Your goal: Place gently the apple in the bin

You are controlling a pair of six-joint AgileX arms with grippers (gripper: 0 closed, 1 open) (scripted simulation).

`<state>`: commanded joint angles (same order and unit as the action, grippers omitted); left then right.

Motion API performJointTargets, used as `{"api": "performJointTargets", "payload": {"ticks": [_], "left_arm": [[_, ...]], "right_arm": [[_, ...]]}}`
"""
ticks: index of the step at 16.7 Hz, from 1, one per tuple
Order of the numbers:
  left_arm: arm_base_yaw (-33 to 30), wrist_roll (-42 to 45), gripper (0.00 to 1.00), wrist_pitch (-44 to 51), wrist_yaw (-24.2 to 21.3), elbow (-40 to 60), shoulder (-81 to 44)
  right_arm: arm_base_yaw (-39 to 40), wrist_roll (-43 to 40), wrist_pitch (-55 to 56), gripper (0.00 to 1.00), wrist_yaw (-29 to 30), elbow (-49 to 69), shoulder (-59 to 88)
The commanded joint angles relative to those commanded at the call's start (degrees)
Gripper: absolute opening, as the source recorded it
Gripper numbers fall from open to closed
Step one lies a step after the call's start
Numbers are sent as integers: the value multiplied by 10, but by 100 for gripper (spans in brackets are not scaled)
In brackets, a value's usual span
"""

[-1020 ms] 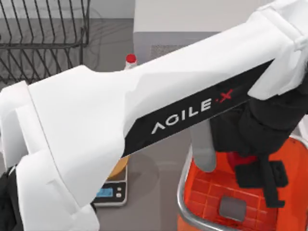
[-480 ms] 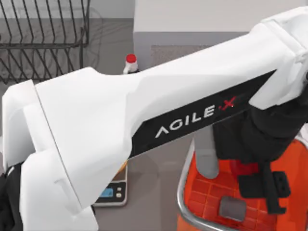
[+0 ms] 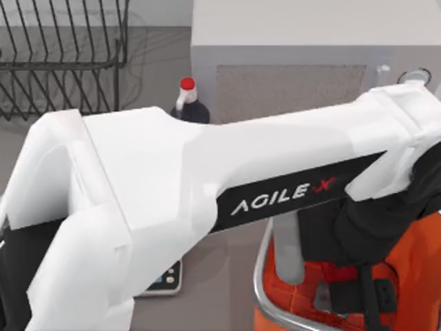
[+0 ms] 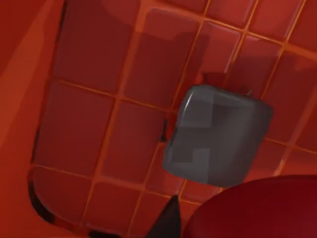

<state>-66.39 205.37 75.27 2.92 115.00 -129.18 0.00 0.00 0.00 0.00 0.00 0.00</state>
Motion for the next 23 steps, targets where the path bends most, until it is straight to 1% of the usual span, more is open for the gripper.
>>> {"api": "performJointTargets", "payload": {"ticks": [4, 17, 18, 23], "left_arm": [[0, 0, 0, -1, 0, -1, 0], [0, 0, 98, -1, 0, -1, 0], [0, 0, 100, -1, 0, -1, 0], [0, 0, 100, -1, 0, -1, 0]], "right_arm": [[0, 0, 0, 100, 0, 0, 0], [0, 0, 0, 100, 0, 0, 0], [0, 0, 0, 100, 0, 0, 0], [0, 0, 0, 100, 0, 0, 0]]}}
